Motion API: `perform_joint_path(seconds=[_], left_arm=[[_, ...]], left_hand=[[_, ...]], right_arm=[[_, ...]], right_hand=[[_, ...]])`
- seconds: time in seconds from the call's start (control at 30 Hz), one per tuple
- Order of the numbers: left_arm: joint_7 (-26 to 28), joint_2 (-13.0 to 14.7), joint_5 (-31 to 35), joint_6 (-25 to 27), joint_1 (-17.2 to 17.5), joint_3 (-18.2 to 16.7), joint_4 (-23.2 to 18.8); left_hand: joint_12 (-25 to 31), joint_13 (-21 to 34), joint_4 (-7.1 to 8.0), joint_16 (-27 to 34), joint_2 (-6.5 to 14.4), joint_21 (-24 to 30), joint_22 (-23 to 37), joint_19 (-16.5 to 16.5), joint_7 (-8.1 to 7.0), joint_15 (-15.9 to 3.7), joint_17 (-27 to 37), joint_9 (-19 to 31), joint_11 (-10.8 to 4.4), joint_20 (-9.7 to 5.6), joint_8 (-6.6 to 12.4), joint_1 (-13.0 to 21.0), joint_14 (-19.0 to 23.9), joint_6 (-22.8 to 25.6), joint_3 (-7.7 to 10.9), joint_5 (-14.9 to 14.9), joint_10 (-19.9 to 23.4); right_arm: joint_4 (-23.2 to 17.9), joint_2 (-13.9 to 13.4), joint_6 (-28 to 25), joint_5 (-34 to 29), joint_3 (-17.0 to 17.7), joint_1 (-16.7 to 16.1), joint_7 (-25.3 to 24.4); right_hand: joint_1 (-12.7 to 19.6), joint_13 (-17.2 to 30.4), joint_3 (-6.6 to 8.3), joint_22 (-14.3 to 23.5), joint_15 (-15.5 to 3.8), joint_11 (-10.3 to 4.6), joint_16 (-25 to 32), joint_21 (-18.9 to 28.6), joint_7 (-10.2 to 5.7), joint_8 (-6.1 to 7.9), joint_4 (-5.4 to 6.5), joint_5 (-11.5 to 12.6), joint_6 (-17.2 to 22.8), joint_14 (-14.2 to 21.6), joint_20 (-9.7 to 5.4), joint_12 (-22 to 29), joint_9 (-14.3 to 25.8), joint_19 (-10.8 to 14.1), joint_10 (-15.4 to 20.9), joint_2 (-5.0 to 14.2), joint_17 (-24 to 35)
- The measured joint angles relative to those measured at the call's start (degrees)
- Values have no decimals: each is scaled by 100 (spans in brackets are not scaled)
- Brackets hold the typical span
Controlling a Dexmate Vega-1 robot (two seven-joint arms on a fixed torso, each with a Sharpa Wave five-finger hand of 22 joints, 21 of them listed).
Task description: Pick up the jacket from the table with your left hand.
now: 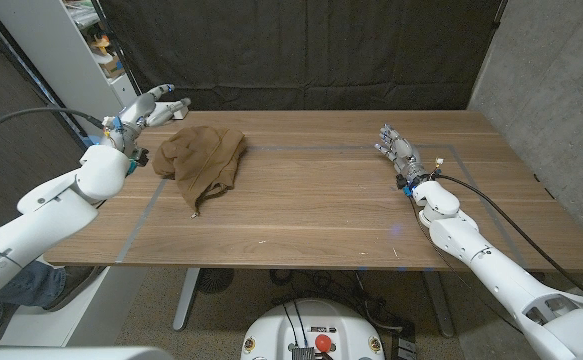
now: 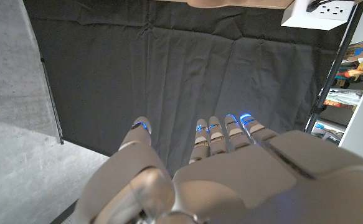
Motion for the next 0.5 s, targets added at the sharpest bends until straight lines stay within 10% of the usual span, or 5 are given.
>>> perform_joint_path(seconds=[0.5], left_arm=[[-90, 202, 414, 440, -213, 253, -50]], left_hand=[[0, 0, -71, 0, -53, 0, 0, 12, 0, 0, 0, -1, 0, 71, 0, 53, 0, 0, 24, 0, 0]], right_arm=[[-107, -55, -34, -27, 11, -46, -49]], right_hand=[[0, 0, 0, 0, 32, -20, 0, 0, 24, 0, 0, 0, 23, 32, 0, 0, 0, 0, 20, 0, 0]])
